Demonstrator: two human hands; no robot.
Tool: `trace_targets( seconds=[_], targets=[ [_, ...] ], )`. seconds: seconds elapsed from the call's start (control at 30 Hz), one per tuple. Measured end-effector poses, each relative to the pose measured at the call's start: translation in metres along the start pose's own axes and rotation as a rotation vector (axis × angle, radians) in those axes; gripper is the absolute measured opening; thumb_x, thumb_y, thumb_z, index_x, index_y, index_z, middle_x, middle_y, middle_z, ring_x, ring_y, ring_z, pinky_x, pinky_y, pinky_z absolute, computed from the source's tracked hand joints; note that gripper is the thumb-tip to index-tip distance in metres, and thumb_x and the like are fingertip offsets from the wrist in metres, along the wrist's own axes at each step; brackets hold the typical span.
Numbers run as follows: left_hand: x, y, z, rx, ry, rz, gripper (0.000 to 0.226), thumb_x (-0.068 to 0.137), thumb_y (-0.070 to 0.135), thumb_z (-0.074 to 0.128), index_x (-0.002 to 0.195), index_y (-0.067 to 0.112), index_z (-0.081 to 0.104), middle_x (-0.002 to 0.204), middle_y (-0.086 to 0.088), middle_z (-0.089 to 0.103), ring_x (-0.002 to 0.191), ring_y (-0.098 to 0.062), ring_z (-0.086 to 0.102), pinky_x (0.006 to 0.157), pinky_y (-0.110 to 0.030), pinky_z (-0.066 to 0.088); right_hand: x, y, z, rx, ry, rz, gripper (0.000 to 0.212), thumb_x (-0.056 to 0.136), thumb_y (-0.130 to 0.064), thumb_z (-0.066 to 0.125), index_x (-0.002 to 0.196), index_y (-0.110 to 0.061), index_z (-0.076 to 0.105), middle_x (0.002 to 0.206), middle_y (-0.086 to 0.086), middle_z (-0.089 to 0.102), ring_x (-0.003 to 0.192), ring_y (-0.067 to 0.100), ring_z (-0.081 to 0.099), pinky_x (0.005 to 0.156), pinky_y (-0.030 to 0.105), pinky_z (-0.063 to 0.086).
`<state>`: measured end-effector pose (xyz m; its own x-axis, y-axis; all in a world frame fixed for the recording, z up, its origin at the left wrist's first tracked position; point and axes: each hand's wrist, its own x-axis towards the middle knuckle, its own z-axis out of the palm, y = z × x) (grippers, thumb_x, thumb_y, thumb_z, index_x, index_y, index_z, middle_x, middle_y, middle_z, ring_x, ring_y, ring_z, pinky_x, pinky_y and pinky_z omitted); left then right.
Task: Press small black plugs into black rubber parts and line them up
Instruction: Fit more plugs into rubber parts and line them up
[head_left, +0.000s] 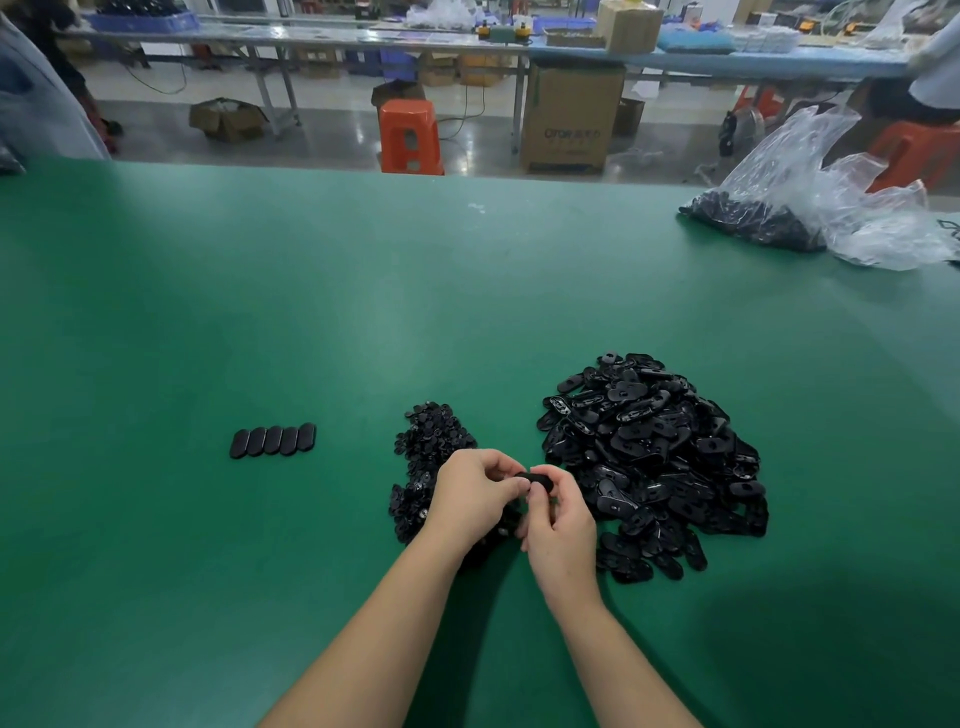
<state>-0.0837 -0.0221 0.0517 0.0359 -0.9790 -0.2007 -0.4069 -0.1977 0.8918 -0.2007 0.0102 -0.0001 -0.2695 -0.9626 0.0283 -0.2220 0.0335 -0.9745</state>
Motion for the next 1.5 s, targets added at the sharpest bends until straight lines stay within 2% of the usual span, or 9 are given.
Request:
trace_targets(
  seconds=[0.13,0.27,0.47,0.73,0.93,1.2,1.33,1.43,1.5],
  targets=[
    [0.0,0.0,0.003,-0.011,-0.012,-0.004,0.009,0.085,0.013,0.075,0.079,0.02,0.074,0.068,0.003,0.07,0.041,-0.001,0.051,0.044,-0.019,0.044,0.001,0.001,-0.001,0.01,0.0,0.001,0.022,0.102,-0.014,0.053,0.104,-0.033,0.063,0.071,-0.005,0.065,0.059,0.015,0.058,0.063,0.043,0.054],
    [-0.002,-0.001,0.005,-0.011,-0.01,-0.015,0.007,0.085,0.014,0.075,0.08,0.018,0.073,0.07,0.0,0.071,0.041,-0.001,0.051,0.044,-0.02,0.045,0.0,0.001,-0.002,0.028,-0.02,0.009,0.024,0.102,-0.011,0.052,0.103,-0.032,0.064,0.061,-0.005,0.062,0.05,0.01,0.054,0.053,0.033,0.048],
    [-0.005,0.002,0.009,0.03,0.01,-0.046,0.005,0.084,0.017,0.073,0.08,0.017,0.07,0.077,-0.003,0.071,0.064,-0.021,0.066,0.063,-0.044,0.061,0.0,0.003,-0.003,0.027,-0.019,0.021,0.024,0.103,-0.01,0.05,0.104,-0.029,0.065,0.074,-0.006,0.067,0.051,0.007,0.054,0.055,0.03,0.048],
    [-0.01,0.006,0.011,0.102,0.042,-0.011,0.006,0.083,0.018,0.071,0.078,0.019,0.067,0.077,0.002,0.068,0.07,-0.015,0.062,0.07,-0.039,0.058,0.0,0.002,-0.005,0.042,-0.011,0.025,0.023,0.104,-0.012,0.05,0.102,-0.029,0.065,0.068,-0.009,0.064,0.048,0.007,0.052,0.048,0.026,0.045],
    [-0.013,0.006,0.008,0.099,0.046,0.027,0.007,0.083,0.021,0.071,0.077,0.021,0.068,0.073,0.002,0.069,0.064,-0.011,0.058,0.066,-0.037,0.057,0.0,0.001,-0.005,0.021,-0.011,-0.007,0.013,0.102,-0.017,0.056,0.1,-0.027,0.064,0.079,-0.004,0.067,0.065,0.014,0.058,0.063,0.037,0.05],
    [-0.014,0.008,0.007,0.209,0.013,0.125,0.007,0.088,0.018,0.064,0.088,0.02,0.071,0.079,0.008,0.067,0.072,-0.007,0.059,0.063,-0.019,0.043,0.003,0.002,-0.006,0.075,-0.012,0.032,0.014,0.102,-0.014,0.056,0.097,-0.025,0.062,0.08,0.0,0.064,0.072,0.017,0.057,0.07,0.048,0.051],
    [-0.015,0.003,0.005,0.262,-0.012,0.215,0.018,0.089,0.012,0.061,0.102,0.023,0.068,0.081,0.013,0.063,0.07,-0.001,0.055,0.065,-0.015,0.041,0.002,-0.001,-0.005,0.106,-0.021,0.049,0.012,0.103,-0.012,0.054,0.1,-0.02,0.063,0.081,0.001,0.064,0.073,0.018,0.056,0.07,0.042,0.048],
    [-0.017,-0.002,0.0,0.405,-0.044,0.401,0.028,0.091,0.011,0.059,0.115,0.024,0.067,0.082,0.018,0.053,0.074,-0.001,0.05,0.07,-0.012,0.039,0.0,-0.004,-0.006,0.154,-0.037,0.077,0.015,0.105,-0.011,0.051,0.101,-0.018,0.064,0.068,0.0,0.059,0.06,0.017,0.051,0.06,0.038,0.044],
    [-0.018,-0.006,-0.005,0.473,-0.063,0.486,0.029,0.093,0.013,0.057,0.118,0.024,0.067,0.09,0.015,0.055,0.084,-0.006,0.053,0.078,-0.021,0.045,-0.001,-0.006,-0.006,0.206,-0.059,0.103,0.018,0.106,-0.01,0.047,0.105,-0.015,0.065,0.058,0.0,0.055,0.051,0.016,0.048,0.05,0.033,0.041]
  ],
)
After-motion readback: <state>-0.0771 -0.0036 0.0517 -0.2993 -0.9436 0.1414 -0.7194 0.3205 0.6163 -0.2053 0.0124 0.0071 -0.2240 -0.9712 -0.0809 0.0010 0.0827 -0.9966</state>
